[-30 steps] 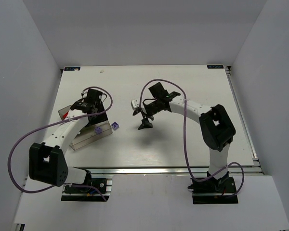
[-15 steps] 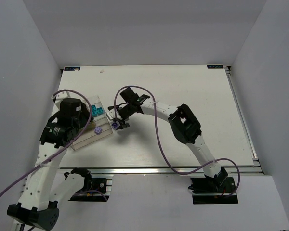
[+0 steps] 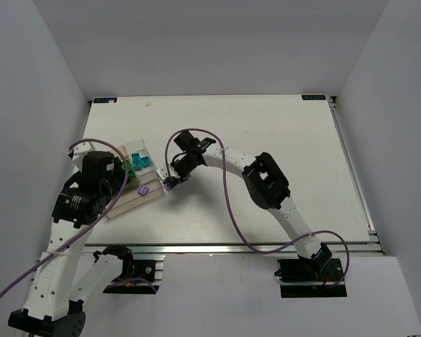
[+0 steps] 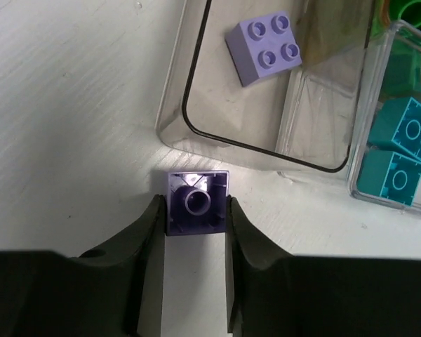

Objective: Sort the legos into containers by color

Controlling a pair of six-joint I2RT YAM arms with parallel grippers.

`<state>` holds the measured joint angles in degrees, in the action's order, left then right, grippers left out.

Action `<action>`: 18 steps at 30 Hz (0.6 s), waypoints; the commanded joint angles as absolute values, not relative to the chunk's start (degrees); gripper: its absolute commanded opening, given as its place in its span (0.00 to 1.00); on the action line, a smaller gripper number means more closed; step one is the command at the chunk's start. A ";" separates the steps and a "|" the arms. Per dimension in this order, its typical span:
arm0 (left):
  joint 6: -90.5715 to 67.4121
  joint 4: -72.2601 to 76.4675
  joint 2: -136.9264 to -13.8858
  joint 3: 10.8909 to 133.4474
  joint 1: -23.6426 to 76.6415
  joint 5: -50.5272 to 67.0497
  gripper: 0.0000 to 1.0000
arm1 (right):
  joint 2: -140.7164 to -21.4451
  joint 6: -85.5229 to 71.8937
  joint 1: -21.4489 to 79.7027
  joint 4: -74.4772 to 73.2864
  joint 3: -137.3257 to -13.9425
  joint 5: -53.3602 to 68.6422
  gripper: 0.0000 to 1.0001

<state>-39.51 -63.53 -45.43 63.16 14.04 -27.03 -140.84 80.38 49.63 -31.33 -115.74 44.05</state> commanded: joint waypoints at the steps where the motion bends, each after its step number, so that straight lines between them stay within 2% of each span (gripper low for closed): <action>1: -40.17 -63.37 -44.82 62.84 13.80 -28.13 0.76 | -141.59 82.88 49.48 -38.22 -116.55 42.45 0.22; 3: -40.52 -63.28 -44.47 62.67 13.80 -28.12 0.76 | -139.93 83.05 49.40 -38.67 -114.53 42.45 0.10; 6: -41.04 -63.19 -43.86 62.40 13.80 -28.39 0.76 | -135.64 78.09 48.69 -37.27 -110.14 41.05 0.01; 12: -42.71 -63.02 -41.58 60.82 13.80 -29.35 0.76 | -122.98 53.13 46.85 -24.63 -101.97 38.67 0.00; 15: -43.15 -62.32 -40.78 60.38 13.80 -29.71 0.76 | -117.61 47.65 47.63 -15.93 -96.69 37.71 0.00; 18: -43.24 -61.79 -40.96 61.08 14.32 -29.79 0.76 | -117.24 42.55 48.60 -13.19 -98.34 39.89 0.00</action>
<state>-42.48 -62.89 -41.10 60.75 14.04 -28.42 -120.44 51.81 46.94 -21.67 -96.97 38.11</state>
